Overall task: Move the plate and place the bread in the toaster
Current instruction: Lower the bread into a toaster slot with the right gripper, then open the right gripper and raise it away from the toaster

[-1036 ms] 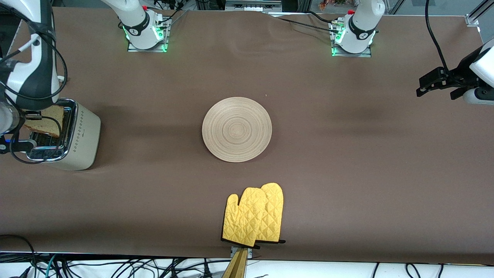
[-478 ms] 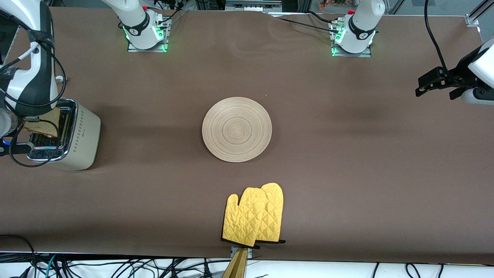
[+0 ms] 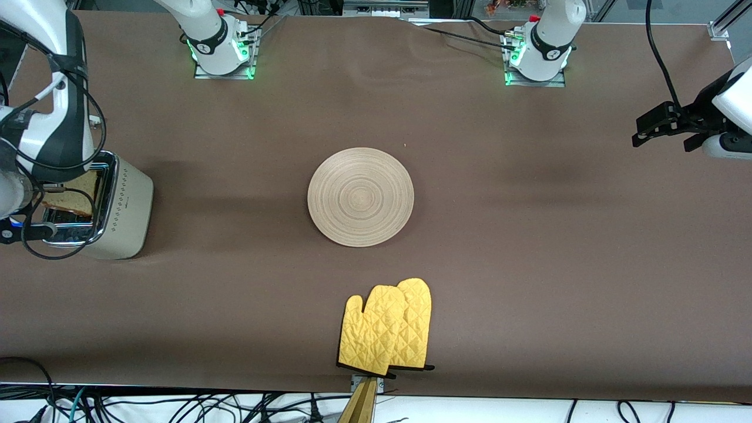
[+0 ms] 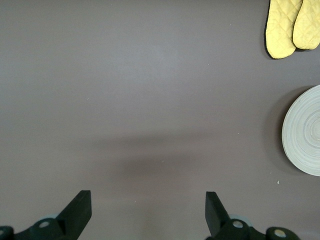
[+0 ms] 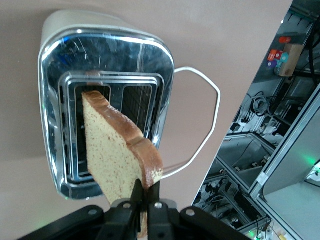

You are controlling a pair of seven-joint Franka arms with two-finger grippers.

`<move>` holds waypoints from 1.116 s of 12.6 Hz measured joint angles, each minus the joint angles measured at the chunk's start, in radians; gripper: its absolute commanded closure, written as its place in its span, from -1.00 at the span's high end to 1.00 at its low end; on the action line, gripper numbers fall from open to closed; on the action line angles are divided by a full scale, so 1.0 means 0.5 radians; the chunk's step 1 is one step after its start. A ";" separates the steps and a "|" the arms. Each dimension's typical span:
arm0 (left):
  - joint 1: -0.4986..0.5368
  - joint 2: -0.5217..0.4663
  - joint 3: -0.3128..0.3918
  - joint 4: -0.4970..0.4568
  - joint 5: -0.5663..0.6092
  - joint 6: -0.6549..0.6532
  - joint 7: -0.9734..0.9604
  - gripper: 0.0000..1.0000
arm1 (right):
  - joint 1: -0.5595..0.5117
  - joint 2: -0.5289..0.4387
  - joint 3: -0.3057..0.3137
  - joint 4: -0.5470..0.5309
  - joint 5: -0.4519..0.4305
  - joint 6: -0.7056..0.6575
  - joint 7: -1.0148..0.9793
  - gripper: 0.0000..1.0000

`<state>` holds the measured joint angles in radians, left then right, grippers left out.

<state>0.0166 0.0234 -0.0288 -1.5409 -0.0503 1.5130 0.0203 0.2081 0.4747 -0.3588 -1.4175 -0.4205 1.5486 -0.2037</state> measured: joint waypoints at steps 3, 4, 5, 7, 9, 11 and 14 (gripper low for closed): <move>0.000 0.000 0.000 0.001 0.000 0.000 0.000 1.00 | 0.003 0.046 0.000 0.000 0.000 0.029 0.002 0.70; 0.000 0.000 0.000 0.001 0.000 0.000 0.000 1.00 | 0.003 0.051 0.000 0.000 0.001 0.030 0.003 0.97; 0.000 0.000 0.000 0.001 0.000 0.000 0.000 1.00 | 0.003 0.051 0.000 0.001 0.007 0.031 0.004 0.98; 0.000 0.000 0.000 0.001 0.000 0.000 0.000 1.00 | 0.014 0.046 0.004 0.022 0.076 0.024 0.005 0.99; -0.001 0.000 0.000 0.001 0.000 0.000 0.000 1.00 | 0.068 -0.002 0.005 0.053 0.233 -0.044 0.013 1.00; -0.003 0.000 0.000 0.002 0.000 0.000 0.000 1.00 | 0.109 -0.110 0.005 0.075 0.492 -0.127 0.017 1.00; -0.003 0.000 0.000 0.002 0.000 0.000 0.000 1.00 | 0.110 -0.300 0.004 0.080 0.757 -0.304 -0.076 1.00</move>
<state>0.0151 0.0234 -0.0288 -1.5396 -0.0503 1.5129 0.0203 0.2629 0.3244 -0.3567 -1.3774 -0.0422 1.3964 -0.2417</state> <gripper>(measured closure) 0.000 0.000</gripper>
